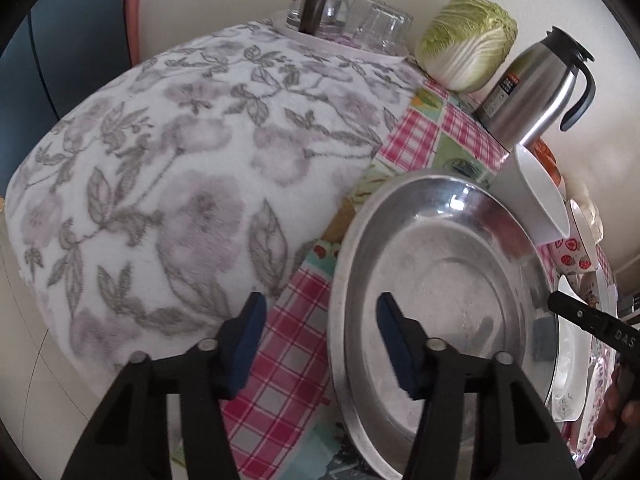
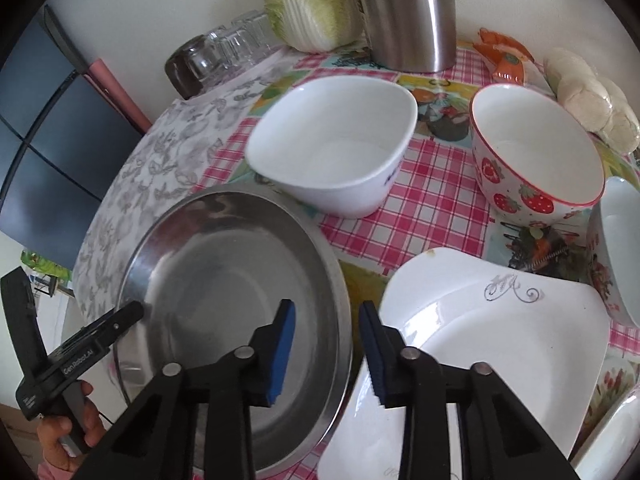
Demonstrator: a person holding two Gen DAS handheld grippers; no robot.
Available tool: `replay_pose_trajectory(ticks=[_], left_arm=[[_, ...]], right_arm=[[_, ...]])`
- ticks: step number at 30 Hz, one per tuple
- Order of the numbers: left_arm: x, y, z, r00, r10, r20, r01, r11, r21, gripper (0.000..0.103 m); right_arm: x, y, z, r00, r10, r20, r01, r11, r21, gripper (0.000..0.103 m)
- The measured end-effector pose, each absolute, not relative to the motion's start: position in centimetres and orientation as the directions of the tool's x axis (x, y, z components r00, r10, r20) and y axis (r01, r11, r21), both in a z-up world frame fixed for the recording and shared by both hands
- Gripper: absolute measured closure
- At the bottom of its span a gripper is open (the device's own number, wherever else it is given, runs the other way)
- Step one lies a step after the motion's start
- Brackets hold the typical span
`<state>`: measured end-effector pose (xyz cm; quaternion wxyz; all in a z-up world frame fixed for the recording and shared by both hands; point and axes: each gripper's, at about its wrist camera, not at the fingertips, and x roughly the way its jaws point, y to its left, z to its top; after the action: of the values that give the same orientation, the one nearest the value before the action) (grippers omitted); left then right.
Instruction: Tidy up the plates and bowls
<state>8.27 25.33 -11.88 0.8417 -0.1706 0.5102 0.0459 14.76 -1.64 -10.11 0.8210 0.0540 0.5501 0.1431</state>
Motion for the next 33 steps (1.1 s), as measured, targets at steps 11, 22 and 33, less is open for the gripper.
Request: replay_pose_trajectory(ticks=[11,22,33], left_arm=[[9.0,24.7,-12.4,0.501,-0.099,-0.86,-0.243,0.938,-0.249,0.085],[7.3,24.8,-9.6,0.55,-0.096,-0.83,-0.238,0.934,-0.266,0.085],[6.6,21.7,-4.3,0.593,-0.104,-0.798,-0.173,0.952,-0.253,0.085]], right_arm=[[14.8,-1.9,-11.6,0.342,0.323,-0.882,-0.191,0.943,0.272,0.089],[12.3,-2.5,-9.8,0.352,0.381,-0.855,-0.206,0.923,0.326,0.089],[9.1,-5.9,-7.1,0.403,0.414,-0.816,-0.161,0.91,0.382,0.089]])
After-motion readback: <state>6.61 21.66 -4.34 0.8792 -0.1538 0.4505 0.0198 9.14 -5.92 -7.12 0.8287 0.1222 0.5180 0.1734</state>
